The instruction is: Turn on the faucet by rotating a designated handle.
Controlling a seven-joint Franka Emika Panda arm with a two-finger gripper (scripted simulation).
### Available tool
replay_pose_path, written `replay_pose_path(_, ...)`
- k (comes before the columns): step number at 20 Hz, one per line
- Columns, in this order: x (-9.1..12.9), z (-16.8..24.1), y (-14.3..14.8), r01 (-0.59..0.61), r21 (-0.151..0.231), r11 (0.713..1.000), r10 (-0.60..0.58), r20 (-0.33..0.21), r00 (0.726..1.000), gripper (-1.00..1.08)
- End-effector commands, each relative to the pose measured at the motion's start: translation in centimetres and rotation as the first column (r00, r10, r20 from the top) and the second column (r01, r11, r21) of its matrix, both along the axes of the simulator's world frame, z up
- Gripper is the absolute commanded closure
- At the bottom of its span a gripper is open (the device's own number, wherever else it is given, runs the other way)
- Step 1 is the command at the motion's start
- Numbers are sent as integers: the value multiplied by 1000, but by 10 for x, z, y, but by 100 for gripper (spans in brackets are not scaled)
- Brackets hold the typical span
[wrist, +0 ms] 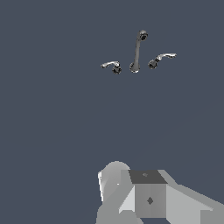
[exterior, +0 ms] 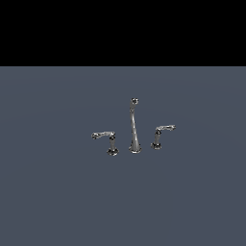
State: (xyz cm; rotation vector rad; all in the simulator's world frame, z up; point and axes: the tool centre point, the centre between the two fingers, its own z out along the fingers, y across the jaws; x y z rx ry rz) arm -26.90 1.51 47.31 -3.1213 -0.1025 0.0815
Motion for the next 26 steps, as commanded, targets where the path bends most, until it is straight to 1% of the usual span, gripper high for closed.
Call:
replay_pose_path(1,0,0,0,0,0,1000,0,0,1000,108)
replay_pose_path(9,3,-10,6,37,-1,999,-37,1,999,108)
replay_pose_path(16,13,-35,21,130,-4,991,-130,3,991,108)
replay_pose_path(21,25,-63,36,232,-7,973,-232,5,973,108)
replay_pose_path(26,41,-95,52,344,-9,939,-344,8,939,108)
